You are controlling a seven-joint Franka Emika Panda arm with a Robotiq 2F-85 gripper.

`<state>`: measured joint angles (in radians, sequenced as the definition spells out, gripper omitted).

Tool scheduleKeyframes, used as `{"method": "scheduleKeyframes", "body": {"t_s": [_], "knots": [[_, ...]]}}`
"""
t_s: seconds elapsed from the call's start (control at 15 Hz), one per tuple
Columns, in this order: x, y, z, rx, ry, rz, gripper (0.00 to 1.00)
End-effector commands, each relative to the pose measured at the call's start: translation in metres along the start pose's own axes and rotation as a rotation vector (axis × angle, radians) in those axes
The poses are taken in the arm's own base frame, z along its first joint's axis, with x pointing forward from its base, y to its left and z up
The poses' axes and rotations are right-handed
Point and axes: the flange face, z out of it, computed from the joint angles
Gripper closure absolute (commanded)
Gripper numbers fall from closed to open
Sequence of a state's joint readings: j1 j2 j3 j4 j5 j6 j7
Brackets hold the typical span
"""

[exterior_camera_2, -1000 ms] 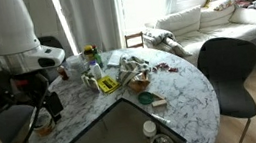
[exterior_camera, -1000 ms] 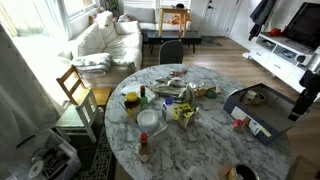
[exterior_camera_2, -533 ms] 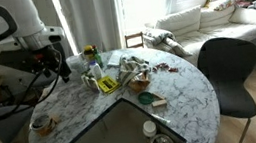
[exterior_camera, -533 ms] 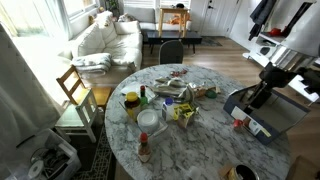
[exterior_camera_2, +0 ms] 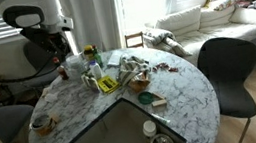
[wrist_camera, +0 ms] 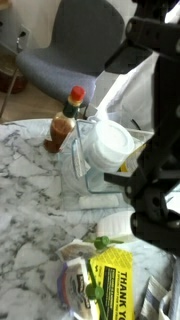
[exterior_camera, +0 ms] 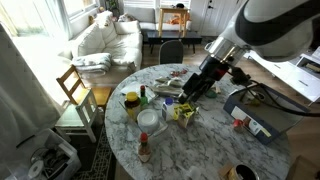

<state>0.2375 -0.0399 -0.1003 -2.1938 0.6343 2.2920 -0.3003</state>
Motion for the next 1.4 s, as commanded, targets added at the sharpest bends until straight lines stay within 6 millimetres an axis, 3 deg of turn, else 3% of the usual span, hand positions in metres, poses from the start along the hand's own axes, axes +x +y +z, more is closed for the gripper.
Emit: {"method": "scheduleKeyframes", "body": {"t_s": [0.0, 0.13, 0.4, 0.8, 1.0, 1.07, 1.33], "knots": [[0.013, -0.004, 0.011, 0.001, -0.006, 0.025, 0.0], [0.027, -0.004, 0.028, 0.0, -0.018, 0.046, 0.0], [0.032, 0.0, 0.026, 0.001, -0.01, 0.054, 0.0], [0.063, -0.018, 0.045, 0.038, -0.1, 0.358, 0.0], [0.083, -0.017, 0.061, -0.004, -0.135, 0.517, 0.0], [0.066, -0.023, 0.047, 0.019, -0.098, 0.431, 0.0], [0.081, -0.017, 0.062, 0.008, -0.115, 0.501, 0.0]]}}
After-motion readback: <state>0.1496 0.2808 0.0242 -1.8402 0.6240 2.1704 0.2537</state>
